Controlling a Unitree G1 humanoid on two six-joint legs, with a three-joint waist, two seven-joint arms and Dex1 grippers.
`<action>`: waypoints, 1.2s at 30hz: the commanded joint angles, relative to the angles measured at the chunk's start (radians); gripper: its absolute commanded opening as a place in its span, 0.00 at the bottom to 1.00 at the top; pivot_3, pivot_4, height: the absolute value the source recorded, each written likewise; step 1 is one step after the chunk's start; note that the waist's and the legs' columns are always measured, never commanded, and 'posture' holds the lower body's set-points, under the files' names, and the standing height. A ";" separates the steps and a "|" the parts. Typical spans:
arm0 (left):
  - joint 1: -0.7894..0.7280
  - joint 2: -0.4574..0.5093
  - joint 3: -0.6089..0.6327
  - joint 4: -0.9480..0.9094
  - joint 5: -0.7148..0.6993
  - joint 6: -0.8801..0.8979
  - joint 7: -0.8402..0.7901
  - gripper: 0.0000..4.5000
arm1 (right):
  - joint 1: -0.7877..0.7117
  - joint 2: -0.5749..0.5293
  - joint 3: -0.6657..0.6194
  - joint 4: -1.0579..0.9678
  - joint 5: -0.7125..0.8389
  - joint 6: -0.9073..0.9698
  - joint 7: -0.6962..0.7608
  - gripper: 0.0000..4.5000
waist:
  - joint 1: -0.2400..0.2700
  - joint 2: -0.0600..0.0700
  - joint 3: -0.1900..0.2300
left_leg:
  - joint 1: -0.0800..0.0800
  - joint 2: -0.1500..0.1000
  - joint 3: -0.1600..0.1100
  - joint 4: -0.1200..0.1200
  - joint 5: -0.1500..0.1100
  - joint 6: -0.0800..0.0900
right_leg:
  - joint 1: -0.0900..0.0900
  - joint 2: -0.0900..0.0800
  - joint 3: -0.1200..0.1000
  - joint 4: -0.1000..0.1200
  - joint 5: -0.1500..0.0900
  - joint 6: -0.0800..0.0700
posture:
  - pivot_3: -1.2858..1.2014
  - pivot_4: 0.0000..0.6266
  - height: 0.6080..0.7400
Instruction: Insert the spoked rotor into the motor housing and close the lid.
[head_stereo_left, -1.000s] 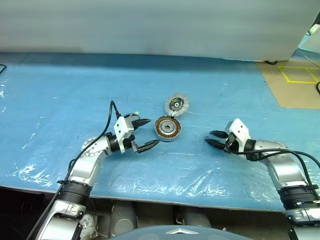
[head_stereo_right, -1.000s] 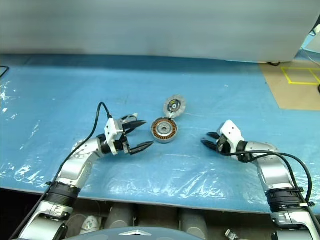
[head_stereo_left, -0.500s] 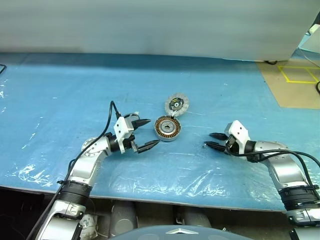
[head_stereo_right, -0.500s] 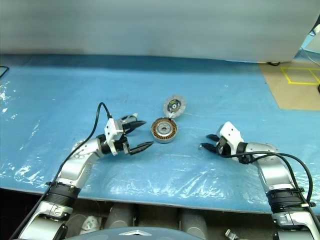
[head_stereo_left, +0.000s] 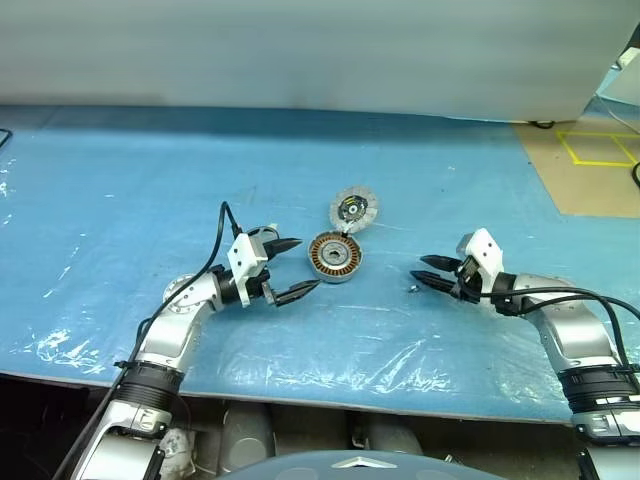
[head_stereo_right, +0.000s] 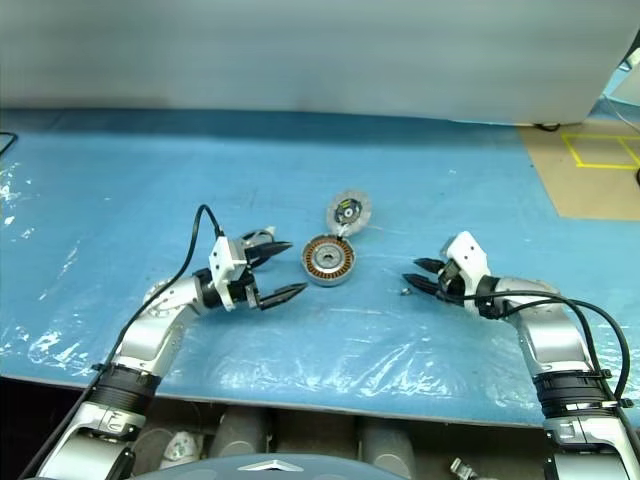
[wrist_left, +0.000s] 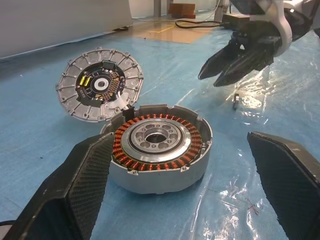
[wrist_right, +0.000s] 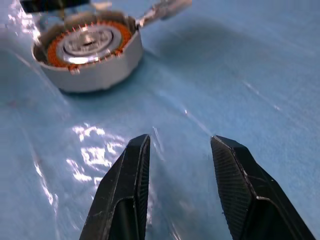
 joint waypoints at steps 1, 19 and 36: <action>-0.010 -0.004 -0.006 -0.015 -0.002 -0.004 -0.006 1.00 | -0.019 0.003 -0.063 -0.075 0.098 0.084 -0.004 0.44 | 0.000 0.000 0.000 | 0.000 0.000 0.000 0.000 0.000 0.000 | 0.000 0.000 0.000 0.000 0.000 0.000 | 0.52 0.24 1.00; -0.009 -0.007 -0.017 -0.011 -0.001 -0.002 -0.009 1.00 | 0.096 -0.227 0.005 -0.214 0.202 0.336 0.228 0.44 | 0.010 0.001 0.000 | 0.000 0.000 0.000 -0.001 0.000 0.000 | 0.000 0.000 0.000 -0.002 0.000 0.000 | 0.52 0.24 1.00; -0.006 -0.001 -0.014 -0.014 -0.002 0.000 -0.004 1.00 | 0.049 -0.114 0.074 -0.121 0.103 0.213 0.129 0.44 | 0.008 0.002 0.000 | 0.000 0.000 0.000 -0.001 0.000 0.000 | 0.000 0.000 0.000 -0.002 0.000 0.000 | 0.52 0.24 1.00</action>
